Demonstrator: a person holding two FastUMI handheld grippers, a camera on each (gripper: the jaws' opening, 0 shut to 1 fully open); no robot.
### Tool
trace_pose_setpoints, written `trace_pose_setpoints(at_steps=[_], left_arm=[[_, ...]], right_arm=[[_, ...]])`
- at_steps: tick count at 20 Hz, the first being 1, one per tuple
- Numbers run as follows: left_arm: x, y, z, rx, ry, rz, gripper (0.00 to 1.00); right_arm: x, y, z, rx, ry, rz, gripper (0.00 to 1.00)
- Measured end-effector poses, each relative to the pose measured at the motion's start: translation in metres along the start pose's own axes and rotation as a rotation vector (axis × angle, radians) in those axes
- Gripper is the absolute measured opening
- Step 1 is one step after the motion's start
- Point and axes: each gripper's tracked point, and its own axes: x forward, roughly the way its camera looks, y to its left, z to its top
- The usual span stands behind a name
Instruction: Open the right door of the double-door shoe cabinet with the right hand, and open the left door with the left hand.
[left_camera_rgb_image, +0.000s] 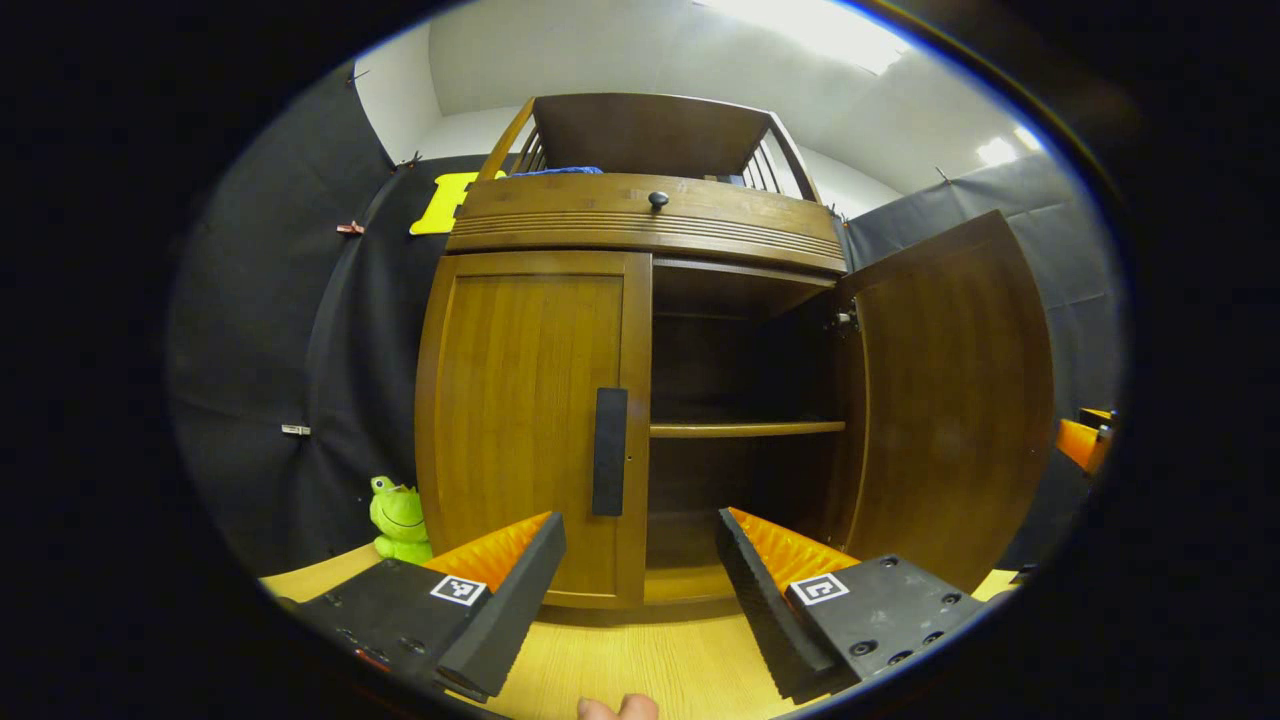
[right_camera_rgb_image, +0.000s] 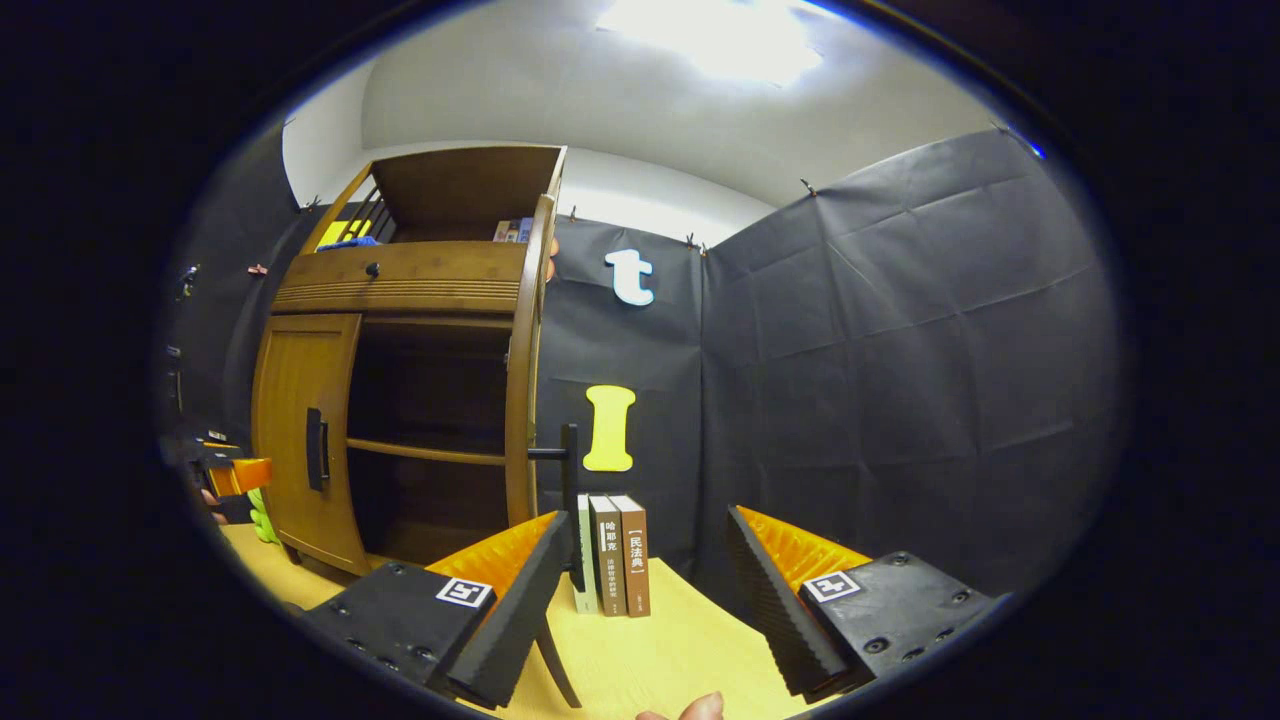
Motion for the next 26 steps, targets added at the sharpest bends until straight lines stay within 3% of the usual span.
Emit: trace_pose_setpoints(at_steps=[2,5,7,8,14,19,25,26], left_arm=[[0.017,0.0,-0.004,0.004,0.01,0.005,0.93],[0.04,0.002,-0.007,0.002,0.016,0.005,0.94],[0.057,0.006,-0.009,0.023,0.025,0.007,0.93],[0.068,0.01,-0.009,0.036,0.027,0.017,0.93],[0.115,0.032,-0.011,0.049,0.046,0.07,0.9],[0.144,0.037,-0.006,0.036,0.063,0.099,0.86],[0.159,0.043,-0.019,0.044,0.105,0.113,0.67],[0.161,0.041,-0.019,0.045,0.104,0.105,0.6]], right_arm=[[-0.008,0.003,-0.01,0.028,0.028,0.037,1.0],[-0.008,0.002,-0.011,0.066,0.054,0.068,0.97],[-0.007,-0.009,-0.005,0.075,0.047,0.054,0.92],[-0.008,-0.014,-0.002,0.088,0.043,0.045,0.97],[-0.01,-0.039,0.008,0.095,0.021,0.001,0.97],[-0.008,-0.043,0.004,0.094,0.046,0.006,0.97],[-0.009,-0.043,0.006,0.101,0.046,0.011,0.97],[-0.009,-0.042,0.005,0.106,0.05,0.014,0.97]])
